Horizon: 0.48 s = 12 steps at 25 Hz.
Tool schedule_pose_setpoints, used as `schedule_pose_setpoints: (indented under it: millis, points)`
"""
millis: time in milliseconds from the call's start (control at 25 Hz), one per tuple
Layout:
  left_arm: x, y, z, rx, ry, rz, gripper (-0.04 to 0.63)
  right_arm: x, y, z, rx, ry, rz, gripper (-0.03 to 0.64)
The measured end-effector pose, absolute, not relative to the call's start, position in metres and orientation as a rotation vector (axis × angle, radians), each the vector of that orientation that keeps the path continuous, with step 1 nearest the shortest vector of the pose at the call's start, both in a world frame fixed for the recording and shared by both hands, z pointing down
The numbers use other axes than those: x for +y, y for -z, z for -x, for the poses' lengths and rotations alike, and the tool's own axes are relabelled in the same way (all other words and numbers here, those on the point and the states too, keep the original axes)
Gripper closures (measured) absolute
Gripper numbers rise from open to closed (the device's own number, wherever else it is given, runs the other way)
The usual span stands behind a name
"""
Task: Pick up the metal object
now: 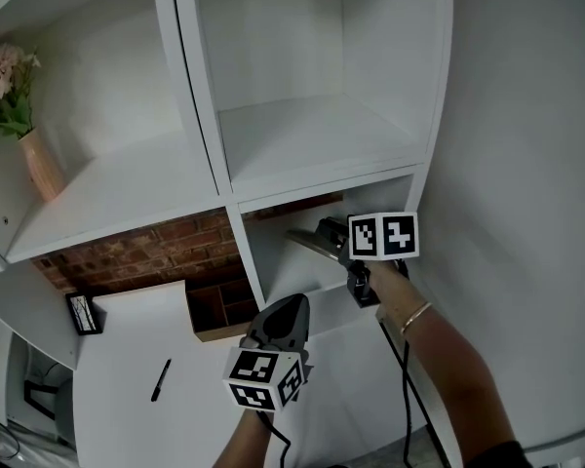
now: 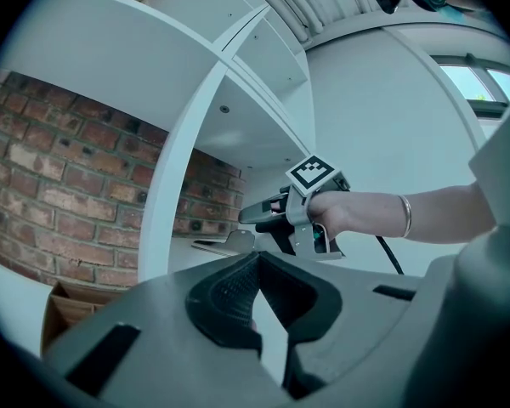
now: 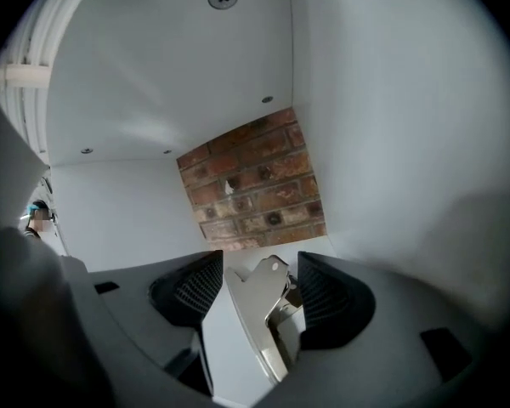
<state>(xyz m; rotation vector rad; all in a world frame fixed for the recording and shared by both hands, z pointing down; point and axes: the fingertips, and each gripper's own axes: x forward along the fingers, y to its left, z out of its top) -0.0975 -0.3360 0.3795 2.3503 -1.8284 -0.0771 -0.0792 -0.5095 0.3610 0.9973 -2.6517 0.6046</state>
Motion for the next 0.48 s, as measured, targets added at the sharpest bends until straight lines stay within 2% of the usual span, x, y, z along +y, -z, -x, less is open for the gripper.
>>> schedule_pose_setpoints:
  millis: [400,480]
  points:
    - [-0.333,-0.383,0.109,-1.825,0.081,-2.333,0.586,-0.516,-0.378,0.091,-2.637,-0.725,-0.853,0.370]
    - [-0.333,-0.383,0.110,-1.819,0.092,-2.326,0.586,-0.518,-0.380,0.089,-2.613,-0.708,-0.869,0.392]
